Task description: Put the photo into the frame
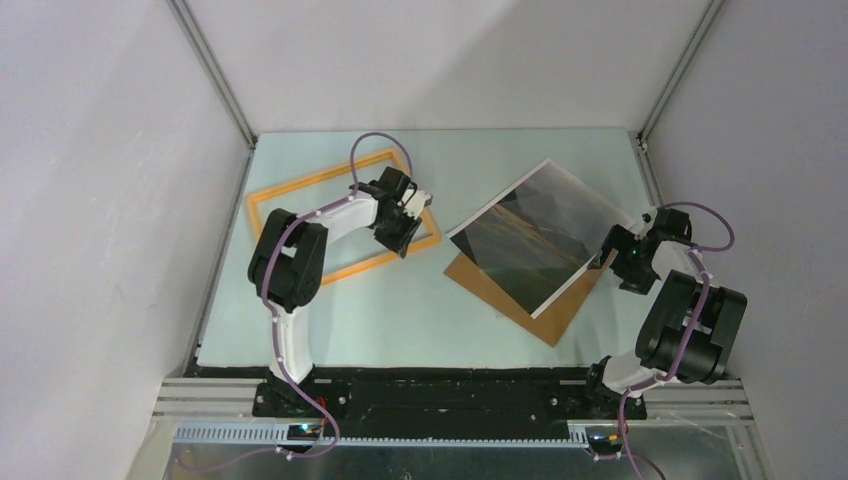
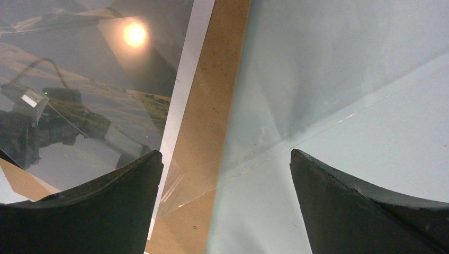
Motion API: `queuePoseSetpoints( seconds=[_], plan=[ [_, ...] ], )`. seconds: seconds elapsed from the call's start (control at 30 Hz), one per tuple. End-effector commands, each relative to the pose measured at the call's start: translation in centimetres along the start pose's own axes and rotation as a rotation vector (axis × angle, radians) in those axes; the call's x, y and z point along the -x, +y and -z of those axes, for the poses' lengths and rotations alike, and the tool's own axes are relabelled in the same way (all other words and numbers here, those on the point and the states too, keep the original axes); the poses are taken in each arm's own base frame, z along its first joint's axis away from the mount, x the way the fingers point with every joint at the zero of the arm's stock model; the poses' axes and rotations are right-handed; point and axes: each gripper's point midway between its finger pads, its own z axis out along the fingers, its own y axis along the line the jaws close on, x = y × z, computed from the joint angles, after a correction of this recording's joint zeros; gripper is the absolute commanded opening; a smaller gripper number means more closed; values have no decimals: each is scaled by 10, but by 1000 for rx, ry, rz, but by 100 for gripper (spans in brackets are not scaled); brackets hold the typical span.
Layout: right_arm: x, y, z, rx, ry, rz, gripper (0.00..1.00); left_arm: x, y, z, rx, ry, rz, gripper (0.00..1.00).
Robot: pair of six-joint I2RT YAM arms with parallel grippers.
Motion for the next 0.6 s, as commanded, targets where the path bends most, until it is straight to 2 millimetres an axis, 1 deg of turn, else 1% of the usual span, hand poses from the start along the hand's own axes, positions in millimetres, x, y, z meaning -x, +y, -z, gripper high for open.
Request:
queuePoseSetpoints(
  seconds=[0.0,0.03,0.07,0.1,0.2,0.3,0.37,0.4,0.43,0.47,0.5,0.53,0.57],
  plan=[
    [13,4,9,13,-52,18,95,11,-16,-6,-116,13,233,27],
    [13,4,9,12,-55,19,95,13,-13,-7,-127,13,303,26],
    [14,4,10,13,-58,20,95,17,-14,-9,-153,12,337,21],
    [15,4,10,13,-61,21,95,18,-14,-9,-181,15,403,20],
    [17,7,12,21,-70,30,95,24,-14,-15,-242,26,517,11],
    [18,10,13,28,-78,63,94,36,-16,-18,-298,33,631,9],
    [19,12,14,19,-82,87,94,47,-12,-21,-294,20,662,9],
    [21,12,15,13,-87,95,94,58,-9,-22,-290,-1,663,9],
    [20,14,15,13,-86,106,94,62,-5,-25,-278,-4,677,10],
    [21,15,15,8,-88,113,94,76,-1,-21,-271,-38,673,10],
    [21,17,14,8,-87,125,94,79,4,-26,-257,-41,689,10],
    [21,18,14,2,-87,133,94,94,8,-21,-256,-75,697,10],
    [20,19,12,-1,-81,145,94,103,13,-21,-248,-96,705,9]
  ],
)
